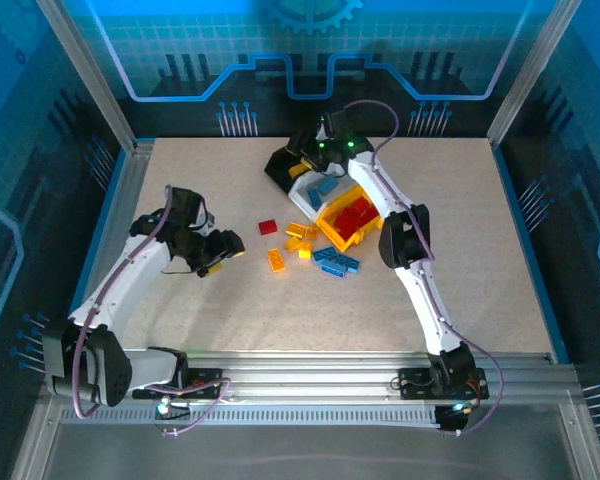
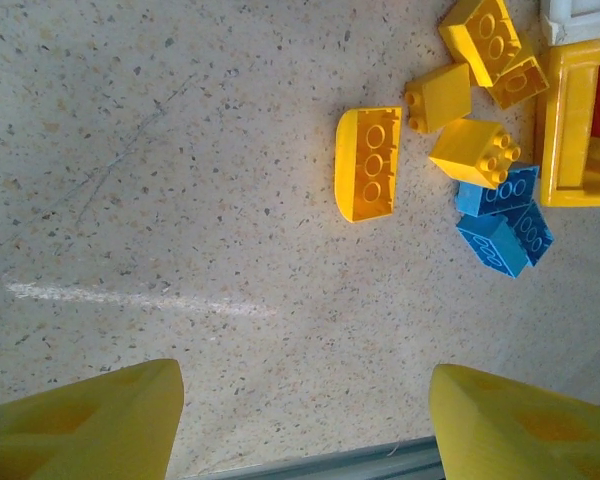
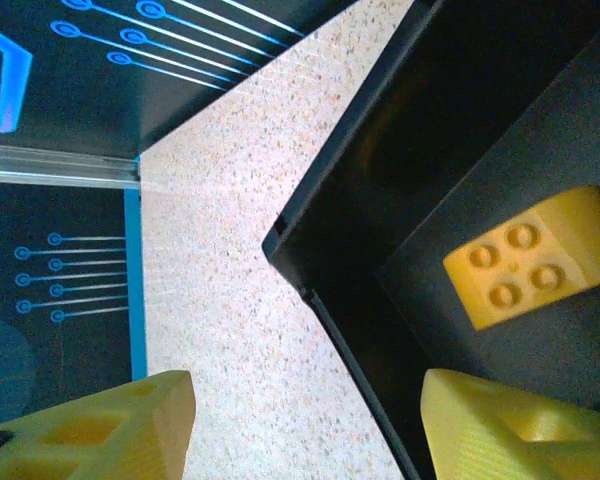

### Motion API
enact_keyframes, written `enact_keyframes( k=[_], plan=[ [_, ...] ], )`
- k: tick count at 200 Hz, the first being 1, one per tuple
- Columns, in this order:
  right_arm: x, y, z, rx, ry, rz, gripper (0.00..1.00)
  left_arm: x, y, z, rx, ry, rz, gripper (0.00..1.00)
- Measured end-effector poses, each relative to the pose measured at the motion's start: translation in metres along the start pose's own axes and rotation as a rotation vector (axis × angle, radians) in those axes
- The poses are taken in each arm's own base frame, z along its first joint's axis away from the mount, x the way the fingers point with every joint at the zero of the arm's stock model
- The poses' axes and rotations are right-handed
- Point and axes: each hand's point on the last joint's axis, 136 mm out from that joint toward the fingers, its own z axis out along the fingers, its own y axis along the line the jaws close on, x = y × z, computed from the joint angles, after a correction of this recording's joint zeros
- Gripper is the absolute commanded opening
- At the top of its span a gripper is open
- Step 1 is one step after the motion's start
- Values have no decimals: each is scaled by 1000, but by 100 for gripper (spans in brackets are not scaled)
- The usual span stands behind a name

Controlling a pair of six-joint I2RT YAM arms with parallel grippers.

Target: Sort the legos into containers by color

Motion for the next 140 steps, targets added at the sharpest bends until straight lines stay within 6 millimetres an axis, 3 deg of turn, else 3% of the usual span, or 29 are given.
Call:
enact_keyframes(
  k=[21,36,56,74,93,105,121,140],
  plan=[
    [15,12,-19,32,43,-78,64,0,0,1,-9,-4,7,67],
    [39,31,-39,56,101,-162,66,-2,3,1,-28,-18,5,69],
    [90,59,-66,94,200,-300,69,-6,8,0,-57,-44,-4,70],
    [154,71,-82,149,320,-423,70,-9,11,-5,-74,-74,-14,71],
    [220,62,-87,232,453,-537,71,-10,12,-13,-80,-113,-11,71],
    [251,47,-86,297,521,-594,71,-10,13,-19,-82,-136,-6,71],
    [275,27,-85,378,582,-642,71,-9,13,-28,-78,-165,2,72],
    [283,12,-83,440,600,-674,71,-7,13,-37,-73,-191,9,72]
  ],
)
